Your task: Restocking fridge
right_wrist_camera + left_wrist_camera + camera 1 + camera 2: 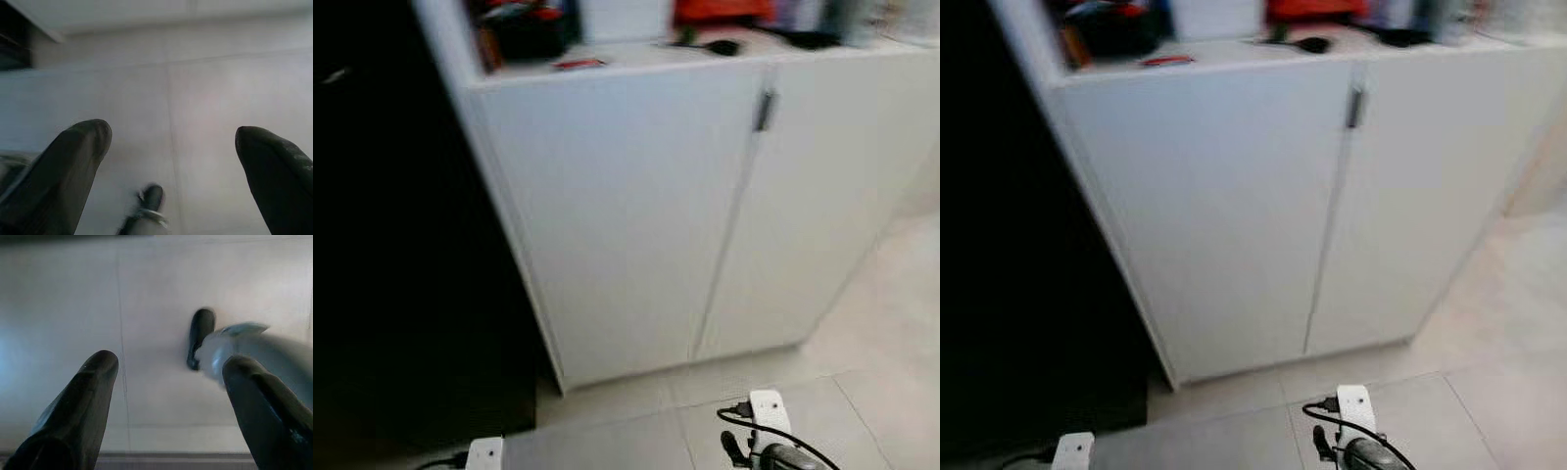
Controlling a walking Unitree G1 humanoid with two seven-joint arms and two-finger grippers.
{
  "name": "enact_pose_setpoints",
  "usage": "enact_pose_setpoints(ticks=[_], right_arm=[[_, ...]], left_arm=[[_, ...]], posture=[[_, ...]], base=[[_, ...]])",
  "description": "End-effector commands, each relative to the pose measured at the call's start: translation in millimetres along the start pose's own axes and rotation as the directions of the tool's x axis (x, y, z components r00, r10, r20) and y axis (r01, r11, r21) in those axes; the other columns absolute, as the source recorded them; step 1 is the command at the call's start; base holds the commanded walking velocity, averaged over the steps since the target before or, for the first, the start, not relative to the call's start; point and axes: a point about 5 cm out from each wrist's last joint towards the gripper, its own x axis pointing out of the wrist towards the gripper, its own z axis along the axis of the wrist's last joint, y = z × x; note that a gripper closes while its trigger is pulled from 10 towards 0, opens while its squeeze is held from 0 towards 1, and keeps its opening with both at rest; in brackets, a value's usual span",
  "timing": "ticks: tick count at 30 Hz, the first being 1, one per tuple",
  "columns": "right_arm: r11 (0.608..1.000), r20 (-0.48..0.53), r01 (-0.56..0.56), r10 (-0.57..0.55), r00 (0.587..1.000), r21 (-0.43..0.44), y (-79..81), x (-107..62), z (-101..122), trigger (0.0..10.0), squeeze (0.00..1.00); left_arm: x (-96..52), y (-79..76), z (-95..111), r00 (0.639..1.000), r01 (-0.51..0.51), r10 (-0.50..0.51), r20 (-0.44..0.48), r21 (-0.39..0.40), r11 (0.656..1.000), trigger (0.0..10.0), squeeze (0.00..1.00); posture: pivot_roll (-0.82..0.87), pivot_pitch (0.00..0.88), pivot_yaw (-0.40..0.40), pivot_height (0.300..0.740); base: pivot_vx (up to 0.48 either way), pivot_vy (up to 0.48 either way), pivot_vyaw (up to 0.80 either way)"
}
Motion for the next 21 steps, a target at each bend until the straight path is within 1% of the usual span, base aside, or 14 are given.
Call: enact_pose_setpoints(ticks=[1,6,14,21], right_arm=[[1.000,-0.019,0.020,-0.020,1.000,0.009,-8.0,-1.5,-6.7,10.0,0.00],[1.000,-0.020,0.020,-0.020,1.000,0.010,-7.9,-1.5,-6.7,10.0,0.00],[0.999,-0.029,0.030,-0.029,0.999,0.041,-8.1,-1.5,-7.9,10.0,0.00],[0.998,-0.026,0.032,-0.031,0.999,0.049,-8.3,-1.5,-7.3,10.0,0.00]], left_arm=[[0.6,-4.1,4.4,1.000,0.009,-0.010,0.012,0.029,1.000,10.0,0.00],[0.6,-3.8,4.7,1.000,0.008,-0.009,0.013,0.033,0.999,10.0,0.00],[0.6,-4.0,4.8,1.000,0.008,-0.008,0.012,0.028,1.000,10.0,0.00],[0.6,-4.0,4.8,1.000,0.009,-0.009,0.007,0.029,1.000,10.0,0.00]], posture=[[0.01,0.000,-0.019,0.740],[0.01,0.000,-0.018,0.740],[0.01,0.000,-0.019,0.740],[0.01,0.000,-0.024,0.740]], base=[[0.000,0.000,0.80],[0.000,0.000,0.80],[0.000,0.000,0.00],[0.000,0.000,0.00]])
